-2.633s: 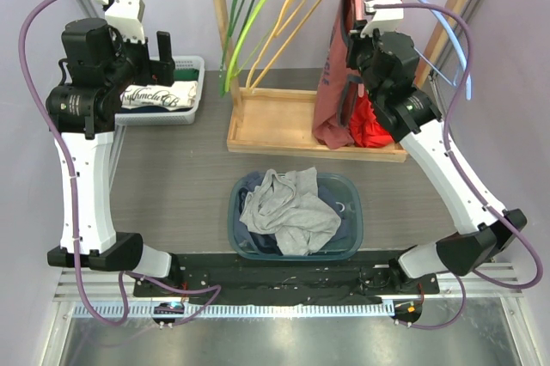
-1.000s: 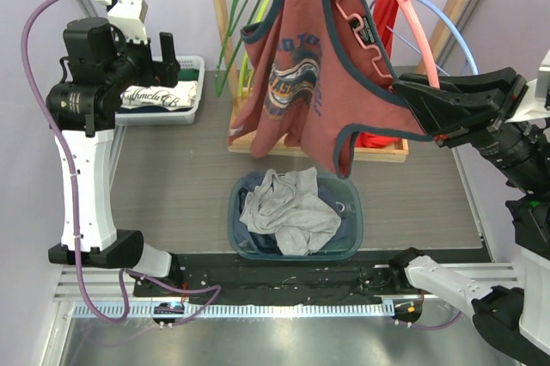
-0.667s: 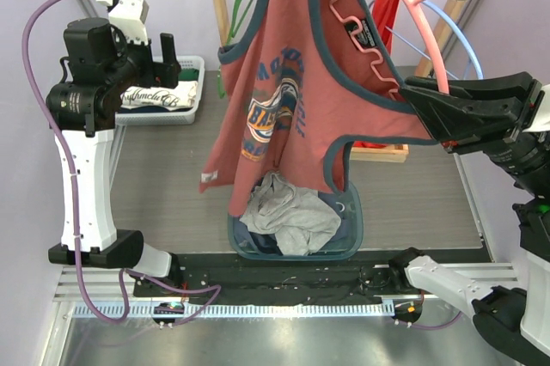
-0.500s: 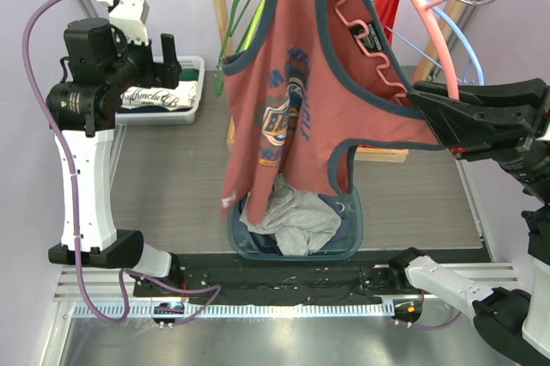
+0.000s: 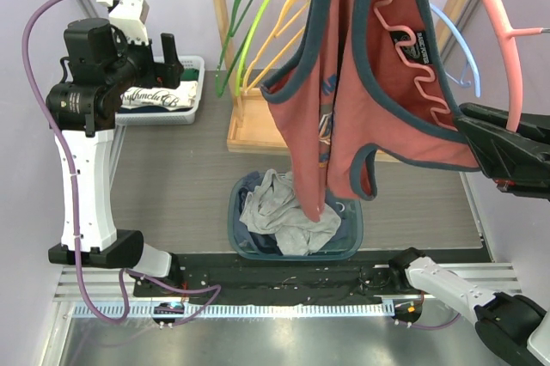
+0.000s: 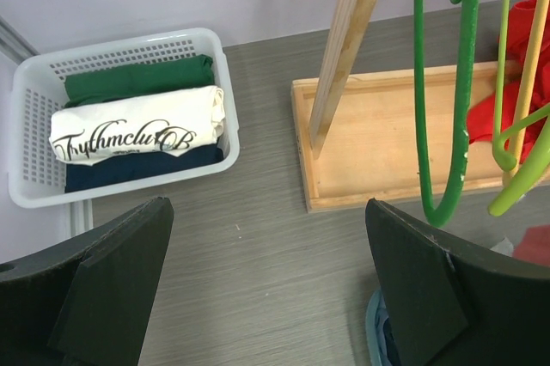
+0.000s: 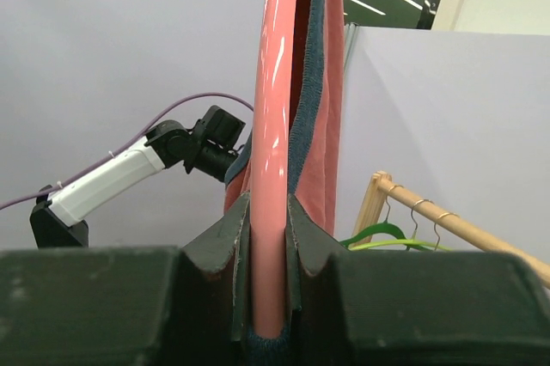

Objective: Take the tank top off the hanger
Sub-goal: Pick up the hanger from the clothesline, then remove the tank top from the hanger.

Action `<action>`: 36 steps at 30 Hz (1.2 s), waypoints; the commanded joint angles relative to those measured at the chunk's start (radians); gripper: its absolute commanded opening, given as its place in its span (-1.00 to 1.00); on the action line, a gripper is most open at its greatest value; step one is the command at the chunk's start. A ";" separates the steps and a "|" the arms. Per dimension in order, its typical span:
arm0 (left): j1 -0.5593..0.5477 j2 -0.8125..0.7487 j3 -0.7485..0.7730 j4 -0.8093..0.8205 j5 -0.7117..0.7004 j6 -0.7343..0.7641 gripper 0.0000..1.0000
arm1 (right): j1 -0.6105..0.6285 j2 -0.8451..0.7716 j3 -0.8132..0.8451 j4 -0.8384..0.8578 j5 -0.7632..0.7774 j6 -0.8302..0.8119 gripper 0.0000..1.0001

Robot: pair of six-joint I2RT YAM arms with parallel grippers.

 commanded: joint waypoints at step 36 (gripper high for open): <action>-0.003 -0.165 -0.211 0.026 0.922 0.513 0.99 | 0.004 0.151 -0.406 -0.476 -0.282 -0.737 -0.98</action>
